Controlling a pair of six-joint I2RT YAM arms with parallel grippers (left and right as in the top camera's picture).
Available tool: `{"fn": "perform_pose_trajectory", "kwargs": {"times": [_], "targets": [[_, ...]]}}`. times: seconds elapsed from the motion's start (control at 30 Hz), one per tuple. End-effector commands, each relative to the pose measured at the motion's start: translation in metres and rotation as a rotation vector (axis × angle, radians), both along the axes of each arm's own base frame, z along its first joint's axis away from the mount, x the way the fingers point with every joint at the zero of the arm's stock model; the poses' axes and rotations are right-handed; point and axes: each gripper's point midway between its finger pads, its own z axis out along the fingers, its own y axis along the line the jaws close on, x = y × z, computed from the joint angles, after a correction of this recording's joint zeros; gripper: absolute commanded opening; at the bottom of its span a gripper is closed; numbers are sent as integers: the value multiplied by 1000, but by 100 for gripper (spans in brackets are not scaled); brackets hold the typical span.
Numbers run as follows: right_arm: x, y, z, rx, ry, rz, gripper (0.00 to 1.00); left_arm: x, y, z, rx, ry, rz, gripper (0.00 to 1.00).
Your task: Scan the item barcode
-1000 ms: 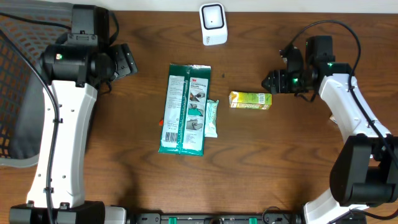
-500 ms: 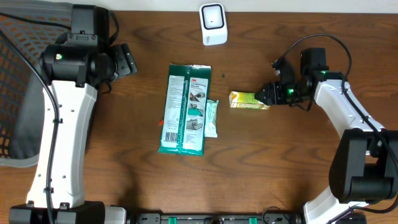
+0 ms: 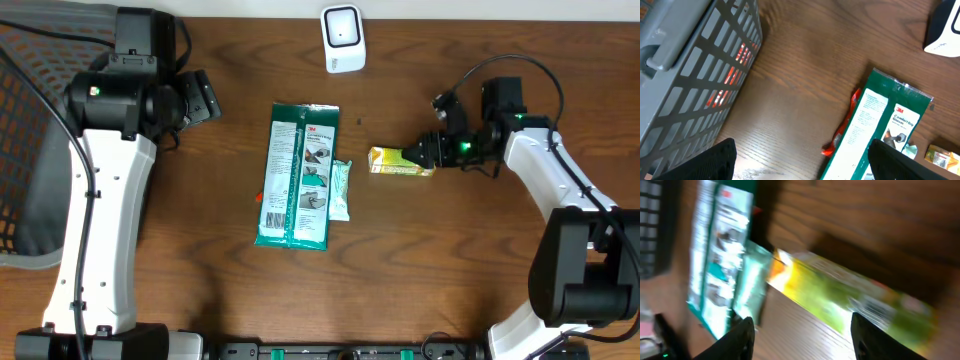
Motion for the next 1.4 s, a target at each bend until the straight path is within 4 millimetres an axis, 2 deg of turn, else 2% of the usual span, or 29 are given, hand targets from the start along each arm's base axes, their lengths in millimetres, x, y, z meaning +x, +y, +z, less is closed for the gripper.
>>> {"fn": "perform_pose_trajectory", "kwargs": {"times": [0.0, 0.2, 0.33, 0.5, 0.63, 0.77, 0.97, 1.1, 1.23, 1.37], "targets": [[-3, 32, 11, 108, 12, 37, 56, 1, 3, 0, 20, 2, -5, 85], [19, 62, -2, -51, -16, -109, 52, 1, 3, 0, 20, 2, -5, 85], [38, 81, -4, -200, -120, -256, 50, 1, 3, 0, 20, 2, -5, 85], [44, 81, -1, -409, -249, -518, 24, 0, 3, 1, 20, 2, -6, 85], [50, 106, 13, -444, -407, -568, 1, 1, 3, 0, 20, 2, -5, 85], [58, 100, 12, -451, -444, -687, 1, 1, 3, 0, 20, 2, -5, 85], [72, 86, -19, -426, -399, -837, 1, 1, 3, 0, 20, 2, -5, 84], [77, 76, -29, -424, -378, -876, 1, 1, 3, 0, 20, 2, -5, 84], [67, 66, -41, -492, -330, -850, 1, 1, 3, 0, 20, 2, -5, 85], [51, 66, -55, -549, -260, -770, 1, 1, 3, 0, 20, 2, -5, 85]]}}
